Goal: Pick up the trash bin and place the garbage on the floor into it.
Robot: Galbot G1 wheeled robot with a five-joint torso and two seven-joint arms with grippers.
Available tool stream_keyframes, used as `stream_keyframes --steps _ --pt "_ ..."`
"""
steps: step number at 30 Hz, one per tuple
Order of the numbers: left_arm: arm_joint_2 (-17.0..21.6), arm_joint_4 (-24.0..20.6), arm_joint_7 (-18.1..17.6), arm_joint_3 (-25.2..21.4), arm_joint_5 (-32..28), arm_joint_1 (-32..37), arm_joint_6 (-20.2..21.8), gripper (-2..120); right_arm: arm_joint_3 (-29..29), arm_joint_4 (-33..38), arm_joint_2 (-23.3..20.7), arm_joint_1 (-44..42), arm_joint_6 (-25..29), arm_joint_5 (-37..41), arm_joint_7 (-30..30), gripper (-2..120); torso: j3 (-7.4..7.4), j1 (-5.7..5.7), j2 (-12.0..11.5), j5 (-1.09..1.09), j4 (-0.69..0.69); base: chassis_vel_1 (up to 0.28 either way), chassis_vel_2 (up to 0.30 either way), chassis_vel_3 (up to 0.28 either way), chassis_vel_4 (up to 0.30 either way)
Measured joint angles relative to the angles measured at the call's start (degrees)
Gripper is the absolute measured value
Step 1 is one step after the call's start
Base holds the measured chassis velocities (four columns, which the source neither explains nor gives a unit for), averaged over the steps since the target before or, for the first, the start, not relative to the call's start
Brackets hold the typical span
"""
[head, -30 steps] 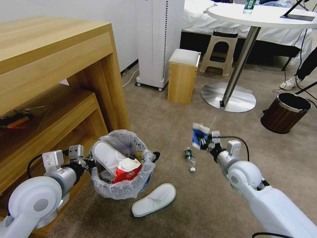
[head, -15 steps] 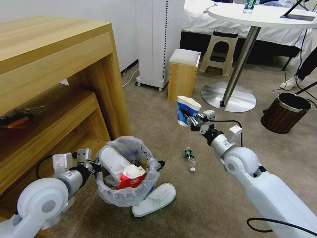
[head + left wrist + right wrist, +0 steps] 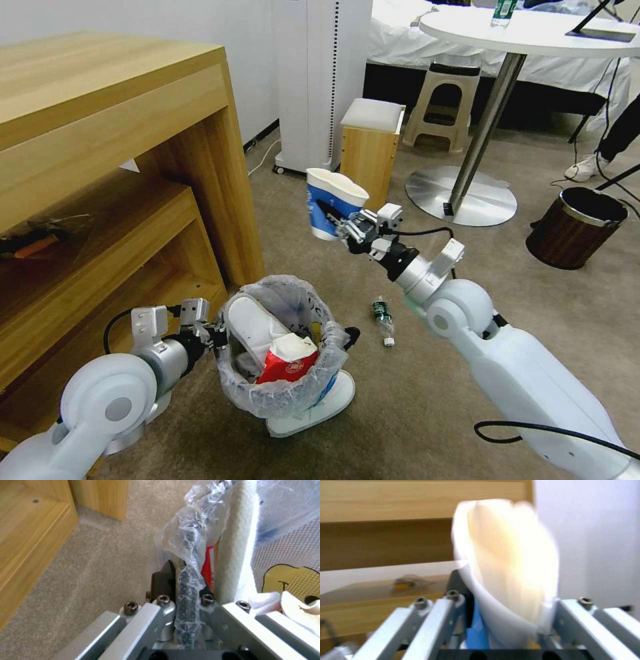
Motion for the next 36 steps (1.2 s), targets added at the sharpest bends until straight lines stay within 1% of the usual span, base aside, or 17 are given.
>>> stream_keyframes --steps 1,2,3,6,8,14,17,26,28,29,30,31,32,33,34,35,36 --pt "0.0 0.0 0.0 0.0 0.0 0.0 0.0 0 0.0 0.0 0.0 0.0 0.0 0.0 0.0 30 0.0 0.0 0.0 0.0 0.0 0.0 0.0 0.0 0.0" --pt "-0.08 0.1 0.12 0.01 0.04 -0.1 -0.02 0 -1.29 -0.14 0.17 0.07 0.56 0.01 -0.66 34 0.0 0.0 0.0 0.0 0.0 0.0 0.0 0.0 0.0" --pt "-0.09 0.12 0.23 0.01 0.05 -0.14 -0.03 0 -2.12 -0.3 0.29 0.08 0.91 -0.07 -1.28 35 0.0 0.0 0.0 0.0 0.0 0.0 0.0 0.0 0.0" --pt "-0.09 0.13 0.39 -0.1 0.05 -0.18 -0.06 0 -3.7 -0.83 0.6 0.06 1.45 -0.3 -2.85 36 0.0 0.0 0.0 0.0 0.0 0.0 0.0 0.0 0.0" --pt "-0.05 0.13 0.45 -0.46 0.05 -0.17 -0.1 0 -5.14 -1.55 1.0 -0.11 1.76 -0.62 -3.85 34 0.0 0.0 0.0 0.0 0.0 0.0 0.0 0.0 0.0" --pt "0.09 -0.05 0.45 -1.13 -0.09 0.06 -0.12 0 -6.56 -3.04 1.96 -0.21 1.95 -1.16 -4.4 29 0.0 0.0 0.0 0.0 0.0 0.0 0.0 0.0 0.0" --pt "0.26 -0.32 0.46 -1.45 -0.16 0.3 -0.13 0 -7.29 -4.06 2.63 -0.36 2.2 -1.33 -4.42 22 0.0 0.0 0.0 0.0 0.0 0.0 0.0 0.0 0.0" --pt "0.44 -0.45 0.51 -1.99 -0.23 0.65 -0.16 0 -8.53 -4.26 2.57 -1.26 2.65 -1.31 -5.4 22 0.0 0.0 0.0 0.0 0.0 0.0 0.0 0.0 0.0" --pt "0.42 -0.53 0.51 -2.08 -0.23 0.69 -0.16 0 -8.68 -4.24 2.38 -1.6 2.66 -1.23 -5.87 28 0.0 0.0 0.0 0.0 0.0 0.0 0.0 0.0 0.0" --pt "0.44 -0.55 0.52 -2.2 -0.22 0.73 -0.16 0 -8.69 -4.19 2.22 -1.82 2.63 -1.15 -6.3 33 0.0 0.0 0.0 0.0 0.0 0.0 0.0 0.0 0.0" --pt "0.44 -0.55 0.52 -2.2 -0.22 0.73 -0.16 0 -8.69 -4.19 2.22 -1.82 2.63 -1.15 -6.3 33 0.0 0.0 0.0 0.0 0.0 0.0 0.0 0.0 0.0" --pt "0.52 -0.58 0.52 -2.35 -0.2 0.8 -0.16 0 -8.69 -4.14 2.04 -2.01 2.58 -1.12 -6.78 39 0.0 0.0 0.0 0.0 0.0 0.0 0.0 0.0 0.0" --pt "0.55 -0.6 0.51 -2.4 -0.2 0.83 -0.16 0 -8.67 -4.12 1.96 -2.1 2.56 -1.12 -7.01 41 0.0 0.0 0.0 0.0 0.0 0.0 0.0 0.0 0.0" --pt "0.65 -0.7 0.51 -2.54 -0.2 0.91 -0.15 0 -8.51 -4.03 1.76 -2.33 2.5 -1.09 -7.56 48 0.0 0.0 0.0 0.0 0.0 0.0 0.0 0.0 0.0" --pt "0.65 -0.7 0.51 -2.54 -0.2 0.91 -0.15 0 -8.51 -4.03 1.76 -2.33 2.5 -1.09 -7.56 48 0.0 0.0 0.0 0.0 0.0 0.0 0.0 0.0 0.0" --pt "0.69 -0.81 0.51 -2.65 -0.2 0.98 -0.16 0 -8.23 -3.88 1.5 -2.64 2.34 -0.94 -8.14 54 0.0 0.0 0.0 0.0 0.0 0.0 0.0 0.0 0.0" --pt "0.7 -0.85 0.5 -2.67 -0.2 0.99 -0.16 0 -8.16 -3.84 1.42 -2.73 2.3 -0.89 -8.31 56 0.0 0.0 0.0 0.0 0.0 0.0 0.0 0.0 0.0"
